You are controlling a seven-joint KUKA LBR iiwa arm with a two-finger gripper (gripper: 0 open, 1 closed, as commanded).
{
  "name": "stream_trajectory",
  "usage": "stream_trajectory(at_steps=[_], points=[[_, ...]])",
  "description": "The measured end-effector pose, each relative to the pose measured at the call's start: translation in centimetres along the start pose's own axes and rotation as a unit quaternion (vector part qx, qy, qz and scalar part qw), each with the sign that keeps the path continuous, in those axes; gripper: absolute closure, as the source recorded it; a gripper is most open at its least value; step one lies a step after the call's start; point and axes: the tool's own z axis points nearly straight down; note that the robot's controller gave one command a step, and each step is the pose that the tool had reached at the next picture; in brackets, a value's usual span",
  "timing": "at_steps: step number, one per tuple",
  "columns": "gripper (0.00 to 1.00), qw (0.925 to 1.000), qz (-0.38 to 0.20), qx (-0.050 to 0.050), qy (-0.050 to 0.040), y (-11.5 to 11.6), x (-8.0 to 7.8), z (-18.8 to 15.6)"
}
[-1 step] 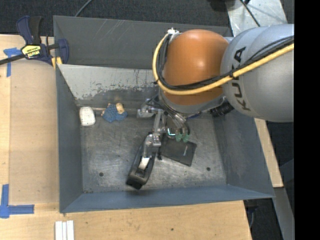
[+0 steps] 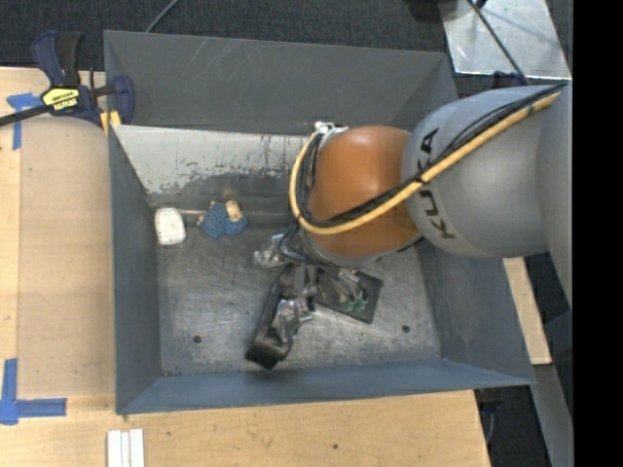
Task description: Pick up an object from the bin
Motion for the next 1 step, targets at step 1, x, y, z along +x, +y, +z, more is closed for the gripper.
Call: stream_trajectory(at_steps=[1], points=[[0.00,1.0000,-0.007,-0.002,0.0067,-0.61,-0.32,0.76]])
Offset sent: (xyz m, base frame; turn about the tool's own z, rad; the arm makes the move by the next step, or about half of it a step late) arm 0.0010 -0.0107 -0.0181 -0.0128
